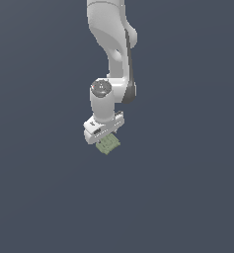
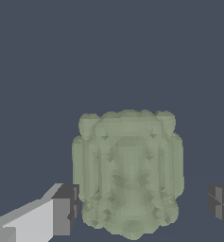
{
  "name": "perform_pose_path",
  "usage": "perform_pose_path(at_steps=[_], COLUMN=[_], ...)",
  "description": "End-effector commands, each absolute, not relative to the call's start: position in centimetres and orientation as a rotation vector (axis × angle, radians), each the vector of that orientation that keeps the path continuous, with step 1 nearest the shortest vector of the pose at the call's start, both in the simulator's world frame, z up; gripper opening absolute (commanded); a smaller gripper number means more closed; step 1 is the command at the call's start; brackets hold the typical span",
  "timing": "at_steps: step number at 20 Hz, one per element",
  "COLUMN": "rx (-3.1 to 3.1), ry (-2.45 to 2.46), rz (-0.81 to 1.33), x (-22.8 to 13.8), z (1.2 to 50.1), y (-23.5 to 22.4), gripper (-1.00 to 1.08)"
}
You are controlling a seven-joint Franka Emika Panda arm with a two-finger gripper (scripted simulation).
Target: Pick up the object and move it to a goal position.
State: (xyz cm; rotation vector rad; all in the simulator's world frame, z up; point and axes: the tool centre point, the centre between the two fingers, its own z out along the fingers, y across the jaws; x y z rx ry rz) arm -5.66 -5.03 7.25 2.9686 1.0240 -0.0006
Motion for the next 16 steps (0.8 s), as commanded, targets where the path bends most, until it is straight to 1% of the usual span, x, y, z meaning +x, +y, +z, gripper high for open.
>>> perform_pose_path(at_steps=[1, 9, 16], rx=[2.957, 2.954, 2.953], ry=[1.058, 1.068, 1.073], rz=[0.0, -0.001, 0.0], x=[-5.9, -6.0, -6.1], z=[7.0, 6.6, 3.7], y=[-5.0, -5.0, -5.0], gripper=[1.0, 1.0, 1.0])
